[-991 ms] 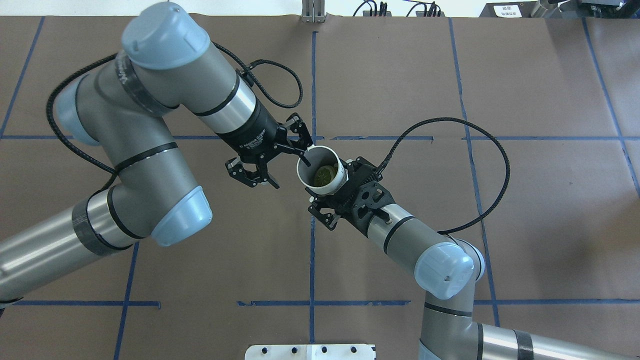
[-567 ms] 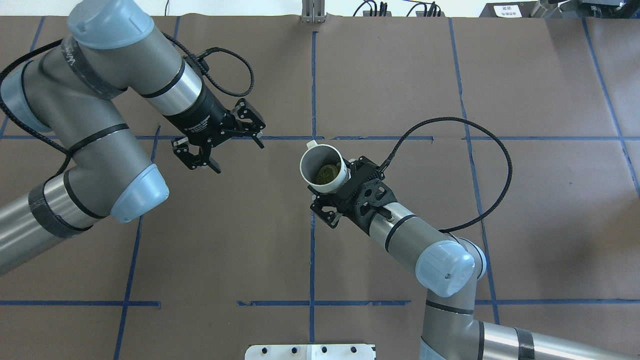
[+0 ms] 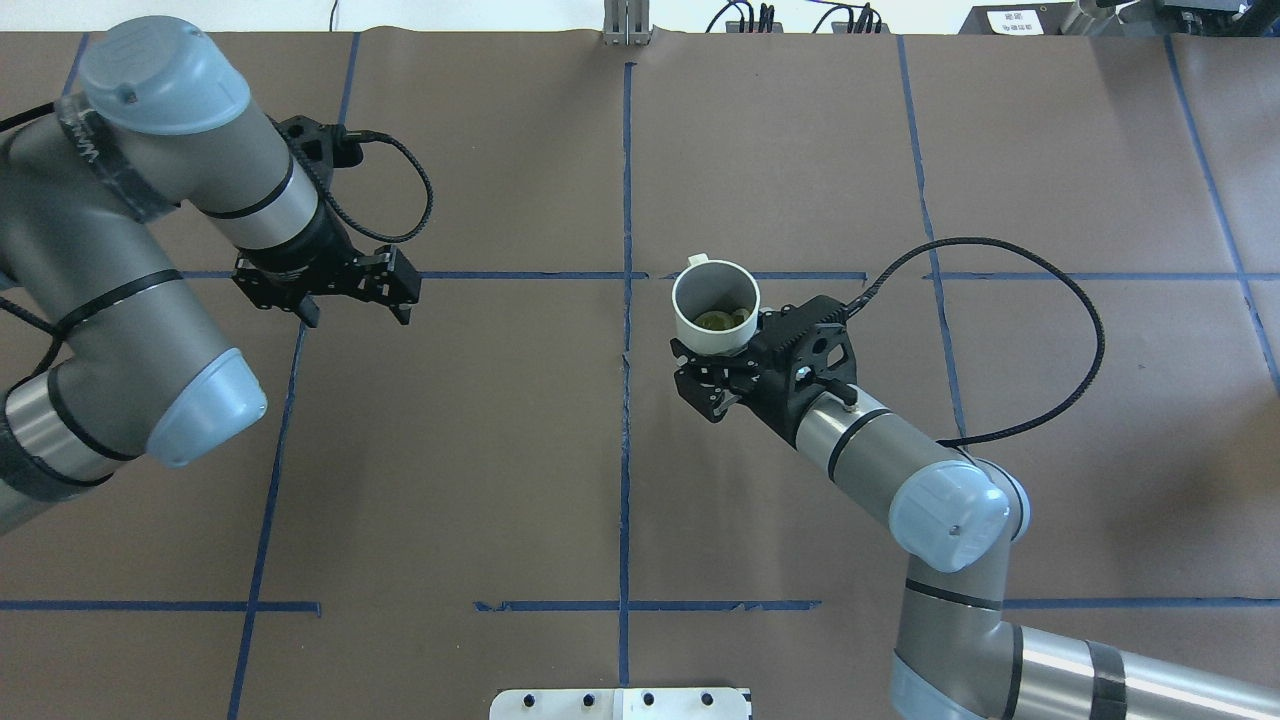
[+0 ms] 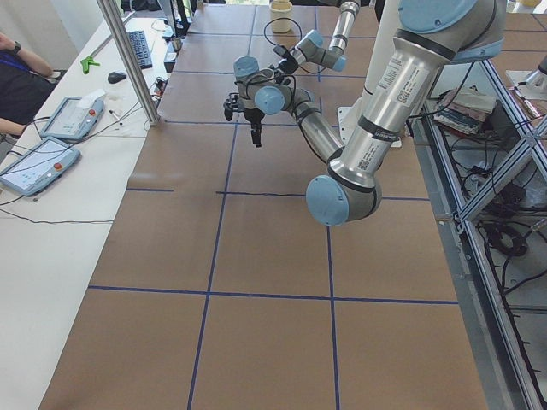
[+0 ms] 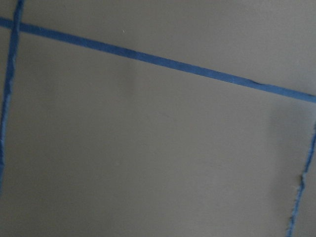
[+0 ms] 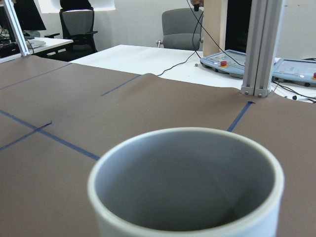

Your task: Left arm hands cup to right arm to dump lemon

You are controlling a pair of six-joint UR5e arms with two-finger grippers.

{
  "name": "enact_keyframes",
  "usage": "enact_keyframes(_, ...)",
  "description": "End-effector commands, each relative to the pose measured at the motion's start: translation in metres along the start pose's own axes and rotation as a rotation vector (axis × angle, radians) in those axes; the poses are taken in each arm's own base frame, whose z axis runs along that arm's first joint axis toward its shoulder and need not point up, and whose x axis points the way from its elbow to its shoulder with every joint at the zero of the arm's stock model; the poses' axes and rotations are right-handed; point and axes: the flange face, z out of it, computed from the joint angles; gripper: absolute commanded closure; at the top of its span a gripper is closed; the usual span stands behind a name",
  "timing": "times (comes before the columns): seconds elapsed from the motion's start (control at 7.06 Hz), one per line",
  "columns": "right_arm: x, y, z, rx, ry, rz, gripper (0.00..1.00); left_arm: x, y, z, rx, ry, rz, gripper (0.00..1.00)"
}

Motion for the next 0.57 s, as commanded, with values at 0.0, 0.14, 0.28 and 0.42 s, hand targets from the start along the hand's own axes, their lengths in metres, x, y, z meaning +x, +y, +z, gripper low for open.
enact_keyframes(0.0, 0.087, -0.022, -0.051, 0.012, 0.084, 0.013, 0.72, -0.054, 0.036, -0.023, 0.035, -0.013, 0.071, 0.0)
enact_keyframes(0.14, 0.134, -0.029, -0.074, -0.042, 0.09, 0.005, 0.72, -0.06, 0.041, -0.031, 0.099, -0.052, 0.07, 0.0)
enact_keyframes(0.28, 0.18, -0.043, -0.109, -0.089, 0.097, 0.007, 0.72, -0.057, 0.041, -0.03, 0.111, -0.054, -0.011, 0.0)
enact_keyframes(0.42, 0.215, -0.049, -0.146, -0.138, 0.108, 0.014, 0.71, -0.048, 0.042, -0.031, 0.113, -0.043, -0.033, 0.0)
